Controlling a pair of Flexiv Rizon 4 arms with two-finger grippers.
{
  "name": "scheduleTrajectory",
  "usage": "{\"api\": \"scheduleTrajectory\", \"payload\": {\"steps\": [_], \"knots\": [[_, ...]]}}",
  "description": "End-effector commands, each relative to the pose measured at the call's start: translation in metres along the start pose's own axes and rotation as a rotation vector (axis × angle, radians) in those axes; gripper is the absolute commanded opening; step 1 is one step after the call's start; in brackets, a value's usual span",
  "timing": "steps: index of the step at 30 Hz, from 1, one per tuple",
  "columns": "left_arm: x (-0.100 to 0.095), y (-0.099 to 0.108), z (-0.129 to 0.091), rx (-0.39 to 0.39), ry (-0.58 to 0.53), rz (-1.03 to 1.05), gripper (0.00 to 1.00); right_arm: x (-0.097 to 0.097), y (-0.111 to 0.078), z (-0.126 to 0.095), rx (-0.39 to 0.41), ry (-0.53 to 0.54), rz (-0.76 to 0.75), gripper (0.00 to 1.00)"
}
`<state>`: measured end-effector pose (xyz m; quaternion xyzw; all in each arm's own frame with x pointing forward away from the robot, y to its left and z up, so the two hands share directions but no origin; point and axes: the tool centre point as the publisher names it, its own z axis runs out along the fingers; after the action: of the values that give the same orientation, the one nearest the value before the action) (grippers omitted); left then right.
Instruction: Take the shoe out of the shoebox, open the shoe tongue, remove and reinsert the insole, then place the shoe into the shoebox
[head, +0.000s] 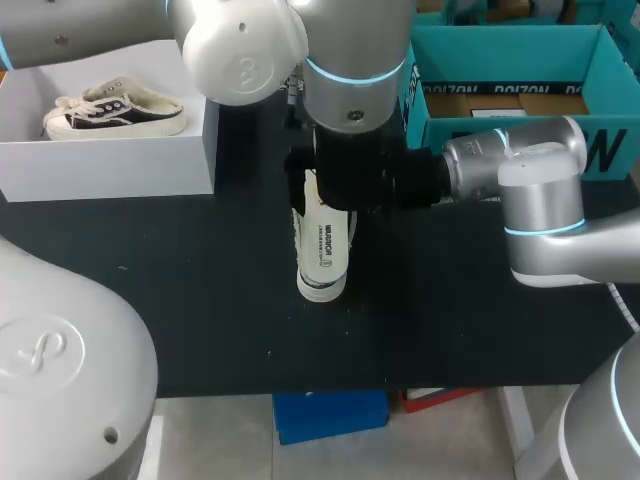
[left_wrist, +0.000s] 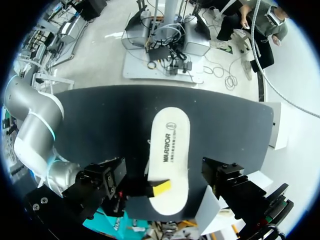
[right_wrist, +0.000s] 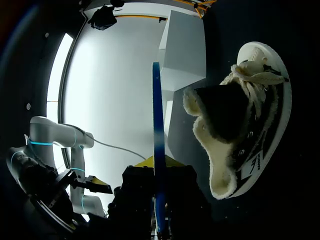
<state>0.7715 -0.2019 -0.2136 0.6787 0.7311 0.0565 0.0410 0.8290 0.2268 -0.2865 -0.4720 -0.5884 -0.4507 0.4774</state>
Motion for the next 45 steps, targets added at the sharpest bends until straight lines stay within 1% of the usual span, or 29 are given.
{"api": "scheduleTrajectory", "payload": {"steps": [1, 20, 24, 35, 41, 45], "knots": [[0.004, 0.014, 0.002, 0.008, -0.006, 0.001, 1.0, 0.0, 0.0, 0.001, -0.002, -0.001, 0.0, 0.0], [0.014, 0.105, 0.018, 0.023, -0.024, -0.058, 1.0, 0.0, 0.0, 0.001, -0.002, -0.001, 0.0, 0.0], [0.015, 0.121, 0.022, 0.028, -0.027, -0.066, 1.0, 0.0, 0.0, 0.001, -0.002, -0.001, 0.0, 0.0], [0.016, 0.157, 0.037, 0.044, -0.031, -0.071, 1.0, 0.0, 0.0, 0.001, -0.002, -0.001, 0.0, 0.0], [0.018, 0.171, 0.039, 0.041, -0.037, -0.073, 1.0, 0.0, 0.0, 0.001, -0.002, -0.001, 0.0, 0.0], [0.02, 0.176, 0.04, 0.04, -0.043, -0.08, 1.0, 0.0, 0.0, 0.001, -0.002, -0.001, 0.0, 0.0]]}}
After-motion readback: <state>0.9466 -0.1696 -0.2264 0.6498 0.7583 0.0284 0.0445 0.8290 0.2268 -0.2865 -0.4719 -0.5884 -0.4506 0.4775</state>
